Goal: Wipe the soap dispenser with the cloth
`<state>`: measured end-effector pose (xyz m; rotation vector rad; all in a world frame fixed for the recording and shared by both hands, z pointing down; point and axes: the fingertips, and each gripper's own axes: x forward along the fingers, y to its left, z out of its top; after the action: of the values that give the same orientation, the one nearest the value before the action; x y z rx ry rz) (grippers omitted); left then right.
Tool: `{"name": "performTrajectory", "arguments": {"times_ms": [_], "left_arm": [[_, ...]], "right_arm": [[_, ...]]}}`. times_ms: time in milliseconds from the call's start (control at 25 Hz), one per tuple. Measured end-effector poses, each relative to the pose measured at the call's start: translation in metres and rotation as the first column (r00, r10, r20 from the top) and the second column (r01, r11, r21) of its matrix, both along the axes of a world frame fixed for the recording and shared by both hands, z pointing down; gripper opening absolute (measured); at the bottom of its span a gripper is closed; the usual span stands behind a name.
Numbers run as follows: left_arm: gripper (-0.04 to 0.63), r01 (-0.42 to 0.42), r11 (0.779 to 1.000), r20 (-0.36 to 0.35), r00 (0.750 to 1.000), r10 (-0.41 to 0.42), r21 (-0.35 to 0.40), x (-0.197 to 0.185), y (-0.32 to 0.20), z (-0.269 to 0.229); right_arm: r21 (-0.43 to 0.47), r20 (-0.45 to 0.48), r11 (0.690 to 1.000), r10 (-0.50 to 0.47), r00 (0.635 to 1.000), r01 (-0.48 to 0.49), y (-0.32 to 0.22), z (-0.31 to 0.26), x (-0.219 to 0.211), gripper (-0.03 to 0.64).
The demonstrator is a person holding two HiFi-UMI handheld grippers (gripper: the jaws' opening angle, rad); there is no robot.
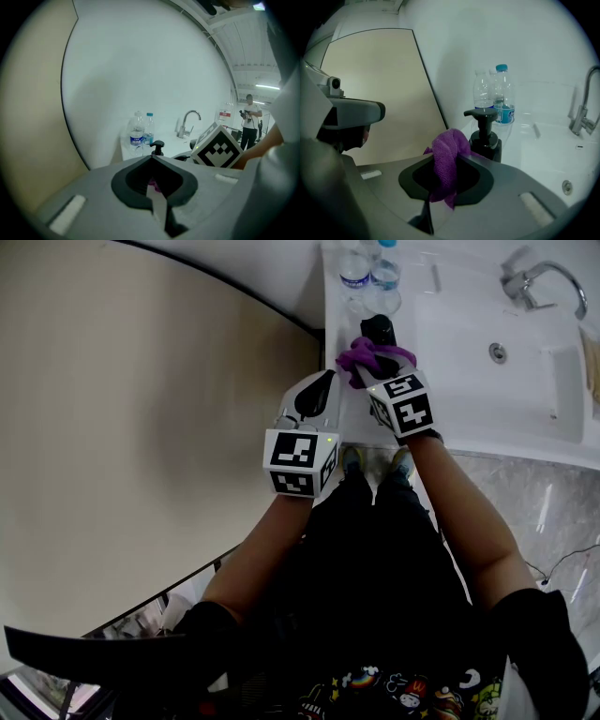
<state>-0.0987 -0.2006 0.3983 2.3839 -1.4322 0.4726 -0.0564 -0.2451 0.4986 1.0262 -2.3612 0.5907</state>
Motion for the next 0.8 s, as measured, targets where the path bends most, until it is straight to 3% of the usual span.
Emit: {"name": "performTrajectory", "arguments": {"times_ms": [240, 480, 800], "left_arm": [[0.000, -0.019, 1.000, 0.001, 1.000, 0.019, -0.001, 0.002, -0.002, 0.004], [0.000, -0.031, 1.000, 0.000, 1.000, 0.031, 0.000, 0.018, -0.002, -0.002], [0.000, -0.021, 1.000, 0.020, 1.000, 0.021, -0.001, 0.043, 0.001, -0.006]], "right_arm": [[-0.024, -0.004, 0.999, 0.028, 1.000, -0.028, 0.010, 0.012, 0.015, 0.091], [-0.036, -0.005, 0.996, 0.080, 0.997, -0.080, 0.013, 0.007, 0.058, 0.091], [0.019, 0.018, 0.992, 0.127, 0.992, -0.127, -0.021, -0.016, 0.100, 0.092]]}}
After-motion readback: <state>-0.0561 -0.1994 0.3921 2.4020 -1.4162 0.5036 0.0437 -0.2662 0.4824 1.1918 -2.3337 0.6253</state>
